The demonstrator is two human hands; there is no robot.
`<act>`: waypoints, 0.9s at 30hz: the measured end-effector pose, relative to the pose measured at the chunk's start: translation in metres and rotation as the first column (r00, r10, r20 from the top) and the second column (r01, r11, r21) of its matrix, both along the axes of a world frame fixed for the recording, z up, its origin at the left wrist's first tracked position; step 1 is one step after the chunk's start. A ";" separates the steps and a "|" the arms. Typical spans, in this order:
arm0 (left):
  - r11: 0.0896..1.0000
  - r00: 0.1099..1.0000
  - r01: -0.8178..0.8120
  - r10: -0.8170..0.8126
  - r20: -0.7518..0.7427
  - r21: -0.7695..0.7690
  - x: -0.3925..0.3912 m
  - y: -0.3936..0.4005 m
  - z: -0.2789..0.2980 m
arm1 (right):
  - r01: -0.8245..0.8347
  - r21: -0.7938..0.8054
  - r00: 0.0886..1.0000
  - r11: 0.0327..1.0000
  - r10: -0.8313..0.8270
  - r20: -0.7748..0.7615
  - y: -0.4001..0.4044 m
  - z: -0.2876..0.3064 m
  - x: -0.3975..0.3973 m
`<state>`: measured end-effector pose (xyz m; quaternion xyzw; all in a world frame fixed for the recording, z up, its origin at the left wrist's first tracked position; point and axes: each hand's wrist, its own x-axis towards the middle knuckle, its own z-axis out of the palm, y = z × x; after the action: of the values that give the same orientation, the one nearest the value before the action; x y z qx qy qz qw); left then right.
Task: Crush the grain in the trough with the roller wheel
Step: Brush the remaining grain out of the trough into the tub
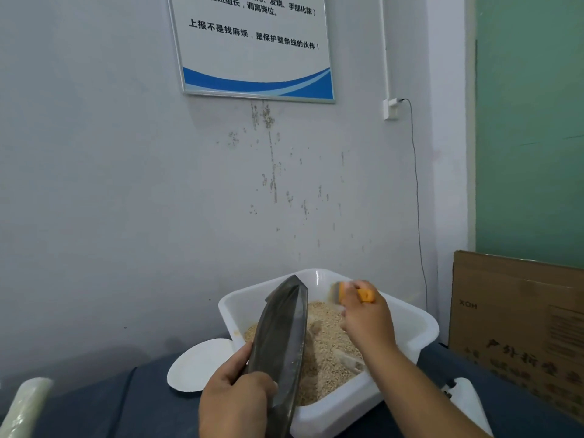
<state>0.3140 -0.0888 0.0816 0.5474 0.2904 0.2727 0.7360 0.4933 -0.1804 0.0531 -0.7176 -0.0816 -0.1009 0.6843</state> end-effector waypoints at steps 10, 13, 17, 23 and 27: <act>0.987 0.983 0.157 -0.151 0.103 -0.046 -0.013 0.027 -0.021 | -0.238 -0.226 0.965 0.945 0.203 -0.167 0.047 -0.021 -0.025; 0.979 0.971 0.188 -0.173 0.167 -0.076 -0.018 0.032 -0.027 | -0.097 -0.139 0.989 0.986 0.080 -0.128 0.057 -0.021 -0.037; 0.964 0.937 0.230 -0.181 0.300 -0.137 -0.042 0.039 -0.029 | 0.013 -0.100 1.000 0.995 -0.012 0.012 0.068 -0.014 -0.068; 0.984 0.902 0.124 -0.058 0.427 -0.130 -0.099 0.054 -0.043 | -0.066 -0.117 0.959 0.991 0.096 0.265 0.102 -0.001 -0.127; 0.980 0.922 -0.008 0.084 0.378 -0.197 -0.130 0.068 -0.051 | -0.194 -0.178 0.915 0.965 0.244 0.322 0.131 0.000 -0.164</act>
<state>0.1842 -0.0206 0.0311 0.4028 0.1783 0.3626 0.8213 0.3289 -0.0499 0.0536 -0.7222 -0.2860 -0.1402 0.6140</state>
